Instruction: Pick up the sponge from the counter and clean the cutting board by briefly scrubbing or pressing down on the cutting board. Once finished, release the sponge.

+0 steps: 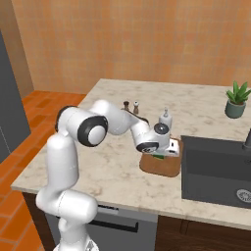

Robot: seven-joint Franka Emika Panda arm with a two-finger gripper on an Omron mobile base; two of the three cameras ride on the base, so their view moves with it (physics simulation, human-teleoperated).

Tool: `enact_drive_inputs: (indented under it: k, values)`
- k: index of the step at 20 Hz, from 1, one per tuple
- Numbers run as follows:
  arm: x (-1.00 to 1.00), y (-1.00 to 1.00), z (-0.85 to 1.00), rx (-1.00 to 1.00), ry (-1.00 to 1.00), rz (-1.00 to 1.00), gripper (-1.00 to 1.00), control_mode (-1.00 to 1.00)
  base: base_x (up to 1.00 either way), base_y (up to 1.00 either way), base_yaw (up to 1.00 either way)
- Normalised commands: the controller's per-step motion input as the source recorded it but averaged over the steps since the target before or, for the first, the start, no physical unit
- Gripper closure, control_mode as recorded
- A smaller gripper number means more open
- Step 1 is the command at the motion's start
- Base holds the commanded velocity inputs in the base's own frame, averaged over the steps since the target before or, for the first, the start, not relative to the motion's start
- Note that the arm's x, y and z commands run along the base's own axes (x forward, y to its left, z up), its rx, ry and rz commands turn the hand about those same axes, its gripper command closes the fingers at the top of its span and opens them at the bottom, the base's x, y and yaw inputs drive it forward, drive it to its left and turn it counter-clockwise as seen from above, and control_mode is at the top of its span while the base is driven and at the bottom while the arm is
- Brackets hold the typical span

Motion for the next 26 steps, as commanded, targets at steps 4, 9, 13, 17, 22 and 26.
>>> enact_drive_inputs:
  k: [4, 9, 13, 17, 22, 26]
  values:
    - [0.49, 0.00, -0.19, 0.00, 0.00, 0.00, 1.00, -1.00, 0.00, 0.00, 0.00]
    - [0.41, 0.00, -0.18, 0.00, 0.00, 0.00, 1.00, -1.00, 0.00, 0.00, 0.00]
    - [-0.40, 0.25, -0.64, 0.00, 0.08, 0.00, 1.00, -1.00, 0.00, 0.00, 0.00]
    - [-0.99, 0.24, -0.55, 0.00, 0.20, 0.00, 1.00, -1.00, 0.00, 0.00, 0.00]
    - [-1.00, 0.31, -0.69, 0.00, 0.26, 0.00, 1.00, -1.00, 0.00, 0.00, 0.00]
    - [-1.00, 0.19, -0.68, 0.00, 0.17, 0.01, 1.00, -1.00, 0.00, 0.00, 0.00]
